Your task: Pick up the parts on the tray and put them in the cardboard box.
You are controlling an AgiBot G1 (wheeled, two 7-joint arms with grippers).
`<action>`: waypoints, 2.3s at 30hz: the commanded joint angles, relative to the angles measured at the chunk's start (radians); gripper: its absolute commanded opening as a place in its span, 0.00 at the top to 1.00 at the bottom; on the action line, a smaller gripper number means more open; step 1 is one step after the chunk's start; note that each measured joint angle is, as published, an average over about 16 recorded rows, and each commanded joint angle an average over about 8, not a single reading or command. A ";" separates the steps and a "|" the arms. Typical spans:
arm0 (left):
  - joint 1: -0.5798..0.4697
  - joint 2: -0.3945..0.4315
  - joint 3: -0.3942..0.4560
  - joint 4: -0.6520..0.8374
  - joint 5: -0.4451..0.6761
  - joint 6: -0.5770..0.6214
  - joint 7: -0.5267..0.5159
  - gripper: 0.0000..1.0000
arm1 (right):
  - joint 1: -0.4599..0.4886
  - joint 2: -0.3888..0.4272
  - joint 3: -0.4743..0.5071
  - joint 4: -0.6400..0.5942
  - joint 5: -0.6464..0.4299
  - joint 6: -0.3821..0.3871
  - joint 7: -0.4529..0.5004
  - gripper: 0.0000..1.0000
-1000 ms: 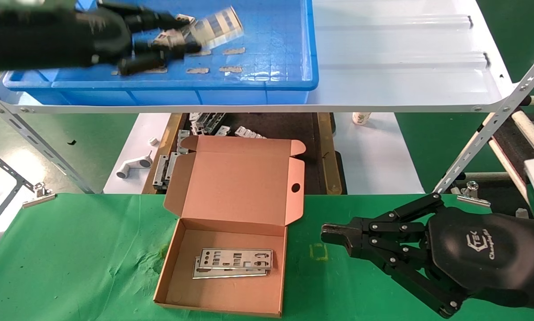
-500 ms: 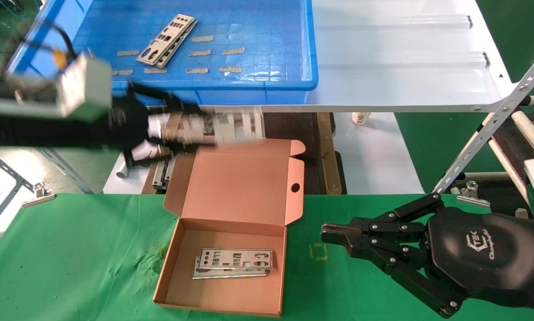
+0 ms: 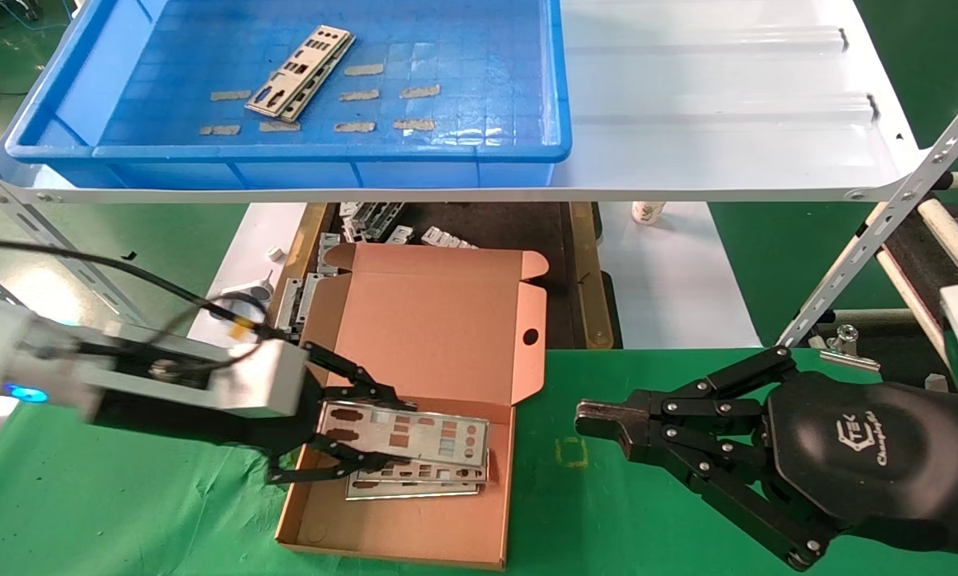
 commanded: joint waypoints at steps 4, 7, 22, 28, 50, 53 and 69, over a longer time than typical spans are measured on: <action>0.048 0.051 0.031 0.051 0.044 -0.086 0.022 1.00 | 0.000 0.000 0.000 0.000 0.000 0.000 0.000 1.00; 0.067 0.079 0.041 0.081 0.060 -0.113 0.037 1.00 | 0.000 0.000 0.000 0.000 0.000 0.000 0.000 1.00; 0.077 0.181 0.058 0.281 0.072 -0.117 0.061 0.00 | 0.000 0.000 0.000 0.000 0.000 0.000 0.000 1.00; 0.064 0.203 0.060 0.338 0.075 -0.107 0.079 0.00 | 0.000 0.000 0.000 0.000 0.000 0.000 0.000 1.00; 0.032 0.156 -0.006 0.358 0.001 0.039 0.108 0.00 | 0.000 0.000 0.000 0.000 0.000 0.000 0.000 0.16; 0.059 0.135 -0.038 0.307 -0.017 0.034 0.073 0.00 | 0.000 0.000 0.000 0.000 0.000 0.000 0.000 0.00; 0.209 0.016 -0.220 0.030 -0.126 0.026 -0.111 0.00 | 0.000 0.000 0.000 0.000 0.000 0.000 0.000 0.00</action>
